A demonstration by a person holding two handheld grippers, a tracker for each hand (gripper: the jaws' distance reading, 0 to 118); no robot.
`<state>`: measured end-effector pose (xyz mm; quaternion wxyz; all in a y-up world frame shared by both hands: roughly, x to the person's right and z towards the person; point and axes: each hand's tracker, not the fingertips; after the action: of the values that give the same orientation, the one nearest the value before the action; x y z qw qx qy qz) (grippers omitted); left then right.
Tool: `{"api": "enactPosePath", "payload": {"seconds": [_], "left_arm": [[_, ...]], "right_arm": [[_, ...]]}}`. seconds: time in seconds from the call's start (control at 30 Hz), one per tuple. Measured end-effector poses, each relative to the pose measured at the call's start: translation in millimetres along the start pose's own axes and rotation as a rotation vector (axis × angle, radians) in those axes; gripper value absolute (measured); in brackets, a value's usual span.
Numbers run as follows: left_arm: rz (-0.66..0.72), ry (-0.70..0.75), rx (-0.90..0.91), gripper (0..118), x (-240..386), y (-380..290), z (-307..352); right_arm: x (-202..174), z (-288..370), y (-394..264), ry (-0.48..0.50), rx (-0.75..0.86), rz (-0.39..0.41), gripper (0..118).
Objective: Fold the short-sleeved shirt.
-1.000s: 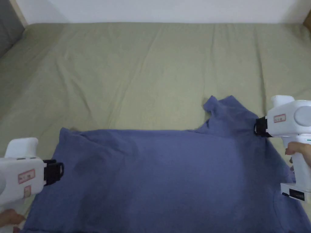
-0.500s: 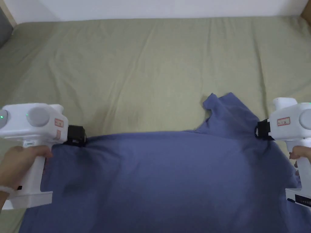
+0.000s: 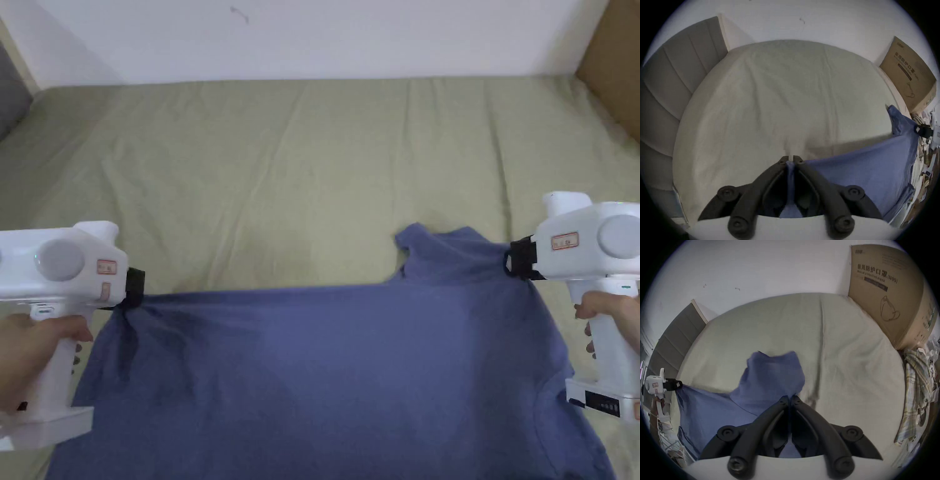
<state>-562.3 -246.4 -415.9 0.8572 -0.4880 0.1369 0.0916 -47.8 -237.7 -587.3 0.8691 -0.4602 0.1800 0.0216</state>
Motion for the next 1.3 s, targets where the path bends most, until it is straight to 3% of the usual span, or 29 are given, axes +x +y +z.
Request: {"api": "enactPosePath", "payload": {"seconds": [0.23,0.47,0.67,0.83,0.87,0.9,0.97,1.0,1.07,1.1,1.17,1.3], "left_arm": [[-0.019,-0.032,0.132,3,-11.4,-40.3,102.3],[-0.073,-0.049,0.135,3,-16.5,-140.6,166.8],[-0.062,-0.065,0.017,3,-26.0,-223.3,151.6],[-0.059,-0.045,-0.026,4,-28.7,-258.3,129.6],[-0.062,-0.037,-0.031,7,-29.9,-265.0,125.5],[-0.061,-0.028,-0.043,19,-31.6,-268.9,122.4],[-0.05,0.004,-0.046,58,-39.4,-272.4,112.8],[-0.062,0.042,-0.055,71,-42.1,-273.0,111.0],[-0.055,0.044,-0.062,82,-43.5,-275.5,113.8],[-0.027,0.014,-0.059,93,-47.9,-275.2,118.5],[0.02,-0.018,-0.022,94,-53.4,-271.4,127.8],[0.047,-0.014,0.074,92,-46.2,-257.5,156.5]], "right_arm": [[1.0,98.5,-36.2,0.019,0.096,0.014,2],[7.2,172.0,-145.3,0.035,0.08,0.01,2],[10.2,164.0,-247.8,0.013,-0.086,0.003,2],[16.4,141.4,-291.2,0.009,-0.139,-0.096,2],[23.4,136.4,-294.0,0.014,-0.131,-0.108,2],[22.9,137.3,-295.2,0.017,-0.124,-0.123,4],[21.5,139.9,-294.5,0.01,-0.102,-0.103,24],[21.3,141.6,-293.0,0.003,-0.1,-0.092,24],[19.2,146.9,-289.0,-0.012,-0.091,-0.082,32],[17.7,150.9,-285.2,-0.023,-0.083,-0.074,41],[12.2,162.7,-277.7,-0.064,-0.039,-0.041,52],[-5.8,188.8,-254.7,-0.092,0.095,-0.006,54]]}}
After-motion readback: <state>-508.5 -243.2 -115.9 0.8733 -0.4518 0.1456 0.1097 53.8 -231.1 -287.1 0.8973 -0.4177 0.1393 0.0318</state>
